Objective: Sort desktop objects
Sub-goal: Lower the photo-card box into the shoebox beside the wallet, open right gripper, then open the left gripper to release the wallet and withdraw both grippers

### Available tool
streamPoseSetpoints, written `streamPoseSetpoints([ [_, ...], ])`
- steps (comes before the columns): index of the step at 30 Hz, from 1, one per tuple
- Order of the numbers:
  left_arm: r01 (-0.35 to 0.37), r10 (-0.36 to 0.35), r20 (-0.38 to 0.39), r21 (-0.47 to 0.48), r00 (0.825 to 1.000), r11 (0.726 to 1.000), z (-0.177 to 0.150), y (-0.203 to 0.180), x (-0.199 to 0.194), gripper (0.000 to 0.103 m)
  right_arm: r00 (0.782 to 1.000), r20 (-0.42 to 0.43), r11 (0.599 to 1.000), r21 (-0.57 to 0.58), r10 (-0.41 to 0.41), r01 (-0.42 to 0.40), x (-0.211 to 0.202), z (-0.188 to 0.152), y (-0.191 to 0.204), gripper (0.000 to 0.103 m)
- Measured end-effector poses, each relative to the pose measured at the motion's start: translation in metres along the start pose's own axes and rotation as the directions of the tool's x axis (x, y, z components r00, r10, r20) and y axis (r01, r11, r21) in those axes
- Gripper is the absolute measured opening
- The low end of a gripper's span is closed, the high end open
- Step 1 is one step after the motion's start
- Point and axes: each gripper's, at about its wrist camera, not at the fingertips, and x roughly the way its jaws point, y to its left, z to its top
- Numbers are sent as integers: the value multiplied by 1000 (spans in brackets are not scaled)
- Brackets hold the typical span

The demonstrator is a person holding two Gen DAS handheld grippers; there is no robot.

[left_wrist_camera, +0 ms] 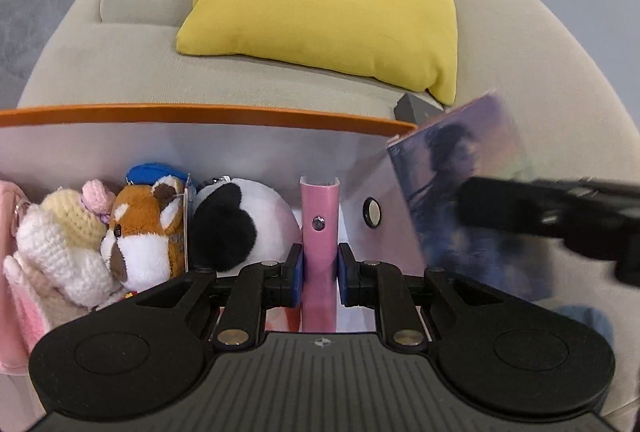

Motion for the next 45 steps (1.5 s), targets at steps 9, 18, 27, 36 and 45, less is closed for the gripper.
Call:
streamPoseSetpoints([
  [9,88,-88,8,-118,996,989,3,27,-1,19,987,-112,993,-17,-117,116,49,-2,11,24],
  [18,157,-152,39,-231,988,960,0,40,6,19,984,-115,991,6,-135,136,60,5,9,25],
  [27,152,-144,49,-263,988,953,-2,35,9,21,986,-151,995,66,-70,81,55,10,2,32],
  [36,76,-69,41,-174,997,982,4,9,12,25,999,-27,996,78,-39,41,22,9,2,39],
  [45,8,-6,11,-139,1000,990,13,-6,21,36,991,117,996,73,-57,49,-16,-4,-14,40],
])
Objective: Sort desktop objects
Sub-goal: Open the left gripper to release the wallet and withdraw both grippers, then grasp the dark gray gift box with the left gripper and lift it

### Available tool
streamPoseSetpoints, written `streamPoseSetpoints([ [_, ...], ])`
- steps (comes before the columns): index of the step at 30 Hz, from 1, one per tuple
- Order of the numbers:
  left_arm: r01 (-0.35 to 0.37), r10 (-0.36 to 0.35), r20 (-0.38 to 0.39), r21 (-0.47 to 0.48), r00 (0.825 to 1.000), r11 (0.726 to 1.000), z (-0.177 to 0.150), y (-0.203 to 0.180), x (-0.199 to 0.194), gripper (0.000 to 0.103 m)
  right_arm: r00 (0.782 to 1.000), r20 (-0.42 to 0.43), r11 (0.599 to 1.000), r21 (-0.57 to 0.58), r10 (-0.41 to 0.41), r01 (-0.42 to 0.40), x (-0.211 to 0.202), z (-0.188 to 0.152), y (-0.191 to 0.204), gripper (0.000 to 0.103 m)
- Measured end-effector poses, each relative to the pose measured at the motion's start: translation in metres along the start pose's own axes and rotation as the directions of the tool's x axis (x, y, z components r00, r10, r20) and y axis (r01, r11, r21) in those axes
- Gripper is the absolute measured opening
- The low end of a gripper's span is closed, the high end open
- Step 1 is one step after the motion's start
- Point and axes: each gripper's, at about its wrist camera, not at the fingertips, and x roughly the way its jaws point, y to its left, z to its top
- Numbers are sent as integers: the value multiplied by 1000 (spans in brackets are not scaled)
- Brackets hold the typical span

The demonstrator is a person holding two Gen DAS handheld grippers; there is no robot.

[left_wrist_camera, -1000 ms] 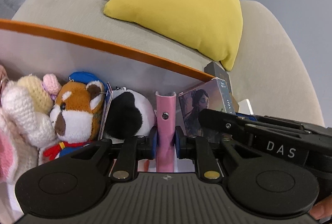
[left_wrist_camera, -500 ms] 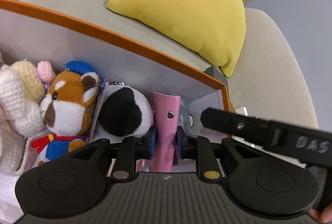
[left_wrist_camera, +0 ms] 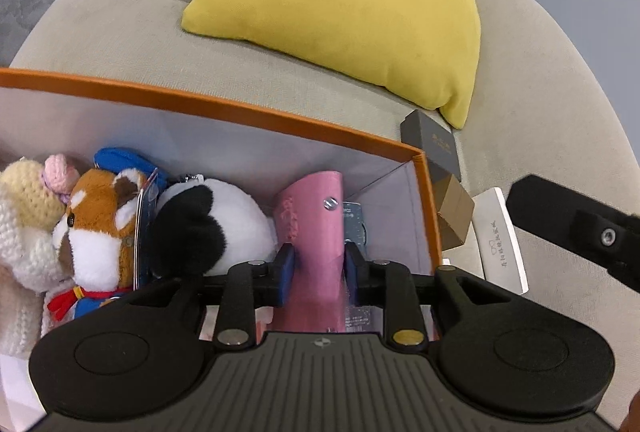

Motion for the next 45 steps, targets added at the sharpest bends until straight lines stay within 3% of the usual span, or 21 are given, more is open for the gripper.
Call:
streamPoseSetpoints([
  [3,-9,8,37,31,999,999,-9,-5,-14,48,1000,24,1000,7,-8,8,-6,-5,-12,40],
  [5,-32,28,63,69,998,997,-11,-12,-20,47,1000,27,1000,30,-2,1,-7,-10,-23,40],
  [9,-68,59,77,120,995,990,-15,-20,-24,34,1000,29,997,76,-7,4,-9,-23,-44,40],
  [14,-120,108,92,145,990,982,-17,-25,-16,26,998,10,991,121,-59,58,-10,-39,-77,40],
  [20,-167,147,126,164,981,972,-21,-31,-23,25,992,-54,983,137,-112,118,-11,-53,-111,40],
  [24,-222,175,204,236,963,946,-24,-53,-48,25,985,-101,981,124,-139,151,-9,-56,-133,40],
  [28,-215,137,242,333,961,918,-23,-84,-66,25,977,-145,980,101,-158,174,-8,-51,-150,40],
  [35,-150,83,184,390,979,908,3,-125,-44,27,982,-163,977,173,-99,128,1,-27,-178,40],
  [37,-122,66,156,388,986,914,15,-133,-28,31,986,-143,972,206,-84,113,7,-21,-184,40],
  [40,-78,46,100,354,994,932,35,-140,1,49,991,-105,960,257,-84,109,21,-13,-192,40],
  [45,-83,75,35,326,997,942,62,-151,51,54,993,-98,934,344,-64,94,58,5,-207,34],
])
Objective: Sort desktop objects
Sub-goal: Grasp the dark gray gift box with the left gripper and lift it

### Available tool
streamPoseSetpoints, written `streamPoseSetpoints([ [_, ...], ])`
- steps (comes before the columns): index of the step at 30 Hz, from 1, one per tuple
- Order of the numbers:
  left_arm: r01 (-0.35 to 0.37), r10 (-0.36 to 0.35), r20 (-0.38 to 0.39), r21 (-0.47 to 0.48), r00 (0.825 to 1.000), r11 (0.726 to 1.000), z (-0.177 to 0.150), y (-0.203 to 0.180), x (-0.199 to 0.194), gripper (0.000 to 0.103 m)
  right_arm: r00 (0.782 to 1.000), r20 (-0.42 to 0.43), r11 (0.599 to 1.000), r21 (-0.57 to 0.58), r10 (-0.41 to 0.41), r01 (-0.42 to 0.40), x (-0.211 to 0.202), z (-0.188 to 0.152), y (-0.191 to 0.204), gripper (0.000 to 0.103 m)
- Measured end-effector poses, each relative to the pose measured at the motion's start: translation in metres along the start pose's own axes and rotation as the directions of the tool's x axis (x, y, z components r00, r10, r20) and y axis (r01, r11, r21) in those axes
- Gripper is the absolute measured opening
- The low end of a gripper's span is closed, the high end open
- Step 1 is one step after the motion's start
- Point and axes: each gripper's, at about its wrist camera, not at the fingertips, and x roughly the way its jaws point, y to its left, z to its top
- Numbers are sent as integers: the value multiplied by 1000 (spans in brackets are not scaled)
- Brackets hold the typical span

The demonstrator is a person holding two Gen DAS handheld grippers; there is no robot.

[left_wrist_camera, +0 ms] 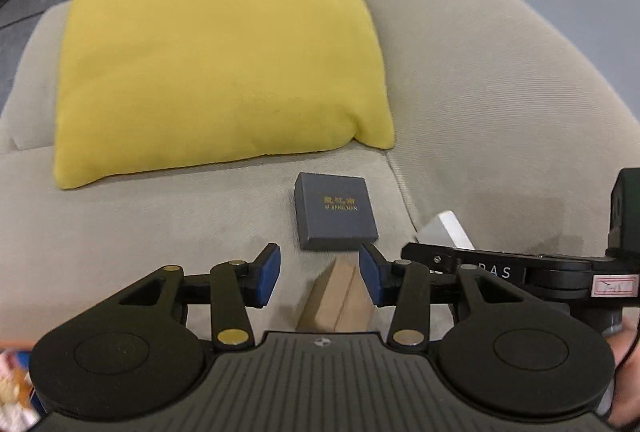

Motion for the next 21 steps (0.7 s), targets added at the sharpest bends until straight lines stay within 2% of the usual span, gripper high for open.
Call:
streamPoseSetpoints([
  [5,-11,10,-66,-14,998,1000,22,2,50,62,999,43,999,20,-26,25,25,23,0,31],
  [8,-23,16,-124,-50,992,998,31,12,80,62,999,43,999,51,2,-4,37,24,-7,19],
  [13,8,-32,-187,-127,982,992,37,28,107,64,999,37,997,72,25,-27,47,20,-17,19],
  [15,-14,-16,-205,-142,979,990,38,30,114,65,999,37,997,67,28,-30,49,19,-19,19],
  [21,27,-76,-230,-209,970,978,39,36,127,79,1000,26,1000,-5,16,-16,47,16,-19,19],
])
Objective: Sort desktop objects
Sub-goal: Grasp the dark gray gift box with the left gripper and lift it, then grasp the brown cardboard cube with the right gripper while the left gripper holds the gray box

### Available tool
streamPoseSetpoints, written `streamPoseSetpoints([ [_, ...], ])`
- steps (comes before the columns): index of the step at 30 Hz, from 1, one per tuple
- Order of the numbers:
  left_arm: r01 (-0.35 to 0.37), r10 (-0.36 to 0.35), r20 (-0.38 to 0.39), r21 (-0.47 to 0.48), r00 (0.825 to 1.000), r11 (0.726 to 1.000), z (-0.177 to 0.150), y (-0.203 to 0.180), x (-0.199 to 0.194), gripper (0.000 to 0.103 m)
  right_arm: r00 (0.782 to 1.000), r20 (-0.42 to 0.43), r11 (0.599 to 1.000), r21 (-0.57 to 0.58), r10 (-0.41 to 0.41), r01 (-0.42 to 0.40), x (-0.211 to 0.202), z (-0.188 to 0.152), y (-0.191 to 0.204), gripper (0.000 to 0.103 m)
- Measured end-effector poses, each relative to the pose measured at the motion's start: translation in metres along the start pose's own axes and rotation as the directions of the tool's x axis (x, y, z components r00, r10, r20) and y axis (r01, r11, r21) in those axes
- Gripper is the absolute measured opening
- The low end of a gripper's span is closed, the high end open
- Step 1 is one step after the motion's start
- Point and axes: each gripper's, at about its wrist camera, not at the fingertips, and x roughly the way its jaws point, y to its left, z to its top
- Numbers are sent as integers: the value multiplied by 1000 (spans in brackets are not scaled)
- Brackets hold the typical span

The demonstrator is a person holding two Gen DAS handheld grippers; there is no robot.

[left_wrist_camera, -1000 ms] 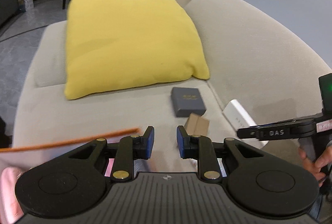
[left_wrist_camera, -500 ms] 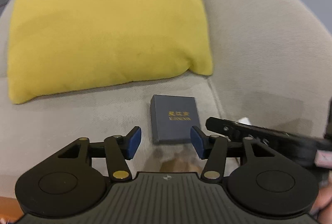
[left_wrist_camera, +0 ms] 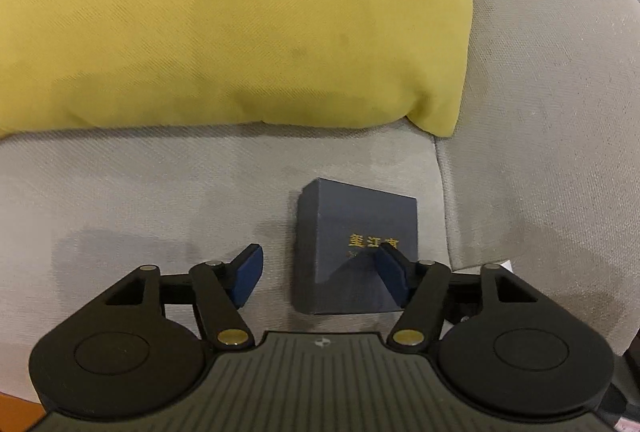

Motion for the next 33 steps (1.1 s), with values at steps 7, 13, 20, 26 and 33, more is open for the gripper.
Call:
streamPoseSetpoints([
  [7,52,-53,-33,-15,998,999,2,1,12,87,999,-31,1000,-8,26,-26,4,1,-2,20],
  [13,59,-59,-18,-2,998,998,-1,-8,15,81,999,-32,999,-1,42,-42,6,2,-6,20],
  [20,89,-89,24,-8,996,996,-5,-4,-12,50,999,-28,999,44,32,-30,5,3,-14,18],
  [26,185,-185,24,19,982,983,-6,-20,-20,40,1000,-28,997,72,-9,11,4,5,-21,16],
  [33,106,-108,30,74,994,992,-7,-43,-2,38,999,-42,995,97,-2,6,7,6,-28,15],
])
